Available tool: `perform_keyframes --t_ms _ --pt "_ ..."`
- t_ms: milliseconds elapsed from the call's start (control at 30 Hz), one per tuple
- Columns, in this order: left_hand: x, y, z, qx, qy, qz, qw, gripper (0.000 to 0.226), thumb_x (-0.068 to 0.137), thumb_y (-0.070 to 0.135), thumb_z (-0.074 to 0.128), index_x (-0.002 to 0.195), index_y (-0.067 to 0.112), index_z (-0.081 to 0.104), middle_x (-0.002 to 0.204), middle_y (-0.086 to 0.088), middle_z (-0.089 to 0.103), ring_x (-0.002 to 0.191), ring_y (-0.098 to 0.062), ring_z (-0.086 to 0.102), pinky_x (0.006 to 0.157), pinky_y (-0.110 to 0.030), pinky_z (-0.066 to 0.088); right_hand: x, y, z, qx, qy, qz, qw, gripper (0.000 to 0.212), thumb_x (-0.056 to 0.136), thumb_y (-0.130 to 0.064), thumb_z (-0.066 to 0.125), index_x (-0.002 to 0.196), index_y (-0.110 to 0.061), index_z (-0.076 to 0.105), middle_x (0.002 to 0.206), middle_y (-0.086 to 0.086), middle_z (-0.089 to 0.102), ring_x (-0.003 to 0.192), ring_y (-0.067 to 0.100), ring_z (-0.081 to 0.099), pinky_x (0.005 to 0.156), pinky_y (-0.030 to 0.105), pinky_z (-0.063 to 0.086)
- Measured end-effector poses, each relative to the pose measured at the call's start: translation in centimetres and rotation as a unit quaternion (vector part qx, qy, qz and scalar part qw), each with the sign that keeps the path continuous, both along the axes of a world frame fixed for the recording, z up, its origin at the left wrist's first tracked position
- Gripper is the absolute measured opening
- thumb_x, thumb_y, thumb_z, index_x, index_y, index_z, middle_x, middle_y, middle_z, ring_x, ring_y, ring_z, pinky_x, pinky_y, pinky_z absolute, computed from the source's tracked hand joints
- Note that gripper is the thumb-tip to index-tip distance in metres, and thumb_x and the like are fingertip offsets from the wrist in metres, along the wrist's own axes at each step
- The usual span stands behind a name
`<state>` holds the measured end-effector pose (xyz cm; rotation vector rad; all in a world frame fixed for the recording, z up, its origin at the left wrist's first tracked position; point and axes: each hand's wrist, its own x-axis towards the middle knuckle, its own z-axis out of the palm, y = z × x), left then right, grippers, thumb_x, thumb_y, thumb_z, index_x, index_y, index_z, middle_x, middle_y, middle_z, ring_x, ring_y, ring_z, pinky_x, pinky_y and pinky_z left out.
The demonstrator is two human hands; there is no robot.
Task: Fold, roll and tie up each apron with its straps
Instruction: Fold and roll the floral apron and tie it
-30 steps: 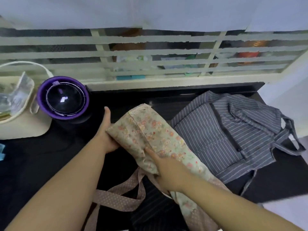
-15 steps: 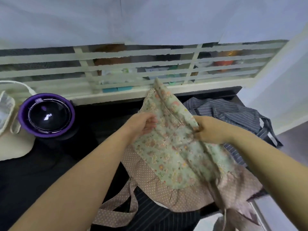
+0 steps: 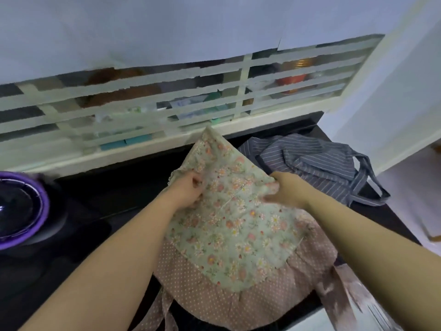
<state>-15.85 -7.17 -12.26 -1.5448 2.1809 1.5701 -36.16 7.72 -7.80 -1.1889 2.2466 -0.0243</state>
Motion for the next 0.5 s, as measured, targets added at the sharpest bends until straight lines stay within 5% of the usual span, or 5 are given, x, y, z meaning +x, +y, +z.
perform_keyframes --t_ms 100,200,300,400,500 --pt "0.3 -0.3 -0.5 0.034 0.034 0.012 0.999 0.023 0.095 0.018 0.057 0.115 0.021 0.045 0.094 0.001 0.053 0.081 -0.018 0.058 0.075 -0.037 0.057 -0.8 0.1 -1.7 0.018 -0.033 -0.014 0.999 0.036 0.077 -0.027 0.074 0.106 -0.015 0.056 0.099 0.000 0.062 0.094 0.025 0.060 0.082 0.040 0.052" --pt "1.4 -0.1 -0.8 0.068 0.058 0.052 0.995 0.029 0.095 0.019 0.056 0.120 0.025 0.041 0.097 -0.001 0.055 0.085 -0.017 0.060 0.075 -0.036 0.058 -0.6 -0.7 -1.7 -0.013 -0.019 0.071 0.997 0.018 0.082 -0.009 0.058 0.095 -0.021 0.053 0.078 -0.007 0.055 0.081 0.021 0.056 0.069 0.034 0.049" --pt "3.0 0.8 -1.0 0.115 0.093 0.133 0.980 0.037 0.096 0.017 0.055 0.127 0.023 0.037 0.107 -0.005 0.052 0.086 -0.014 0.060 0.070 -0.034 0.056 0.0 -2.2 -0.6 -0.085 0.077 0.179 0.977 0.026 0.086 -0.009 0.050 0.106 -0.023 0.057 0.089 -0.006 0.061 0.086 0.021 0.057 0.067 0.034 0.049" --pt "5.1 2.2 -0.9 0.147 0.143 0.225 0.953 0.036 0.097 0.015 0.054 0.124 0.026 0.035 0.117 -0.007 0.048 0.085 -0.012 0.058 0.065 -0.035 0.055 1.2 -4.0 0.6 -0.129 0.147 0.243 0.950 0.013 0.089 -0.009 0.047 0.094 -0.019 0.054 0.093 -0.002 0.057 0.085 0.022 0.055 0.062 0.029 0.035" --pt "7.5 4.2 -0.7 0.170 0.195 0.319 0.912 0.029 0.099 0.022 0.050 0.124 0.026 0.035 0.112 -0.003 0.051 0.091 -0.015 0.059 0.069 -0.039 0.055 3.0 -5.9 0.9 -0.199 0.223 0.314 0.901 0.017 0.082 -0.003 0.059 0.096 -0.012 0.065 0.087 0.005 0.059 0.078 0.030 0.059 0.060 0.029 0.026"
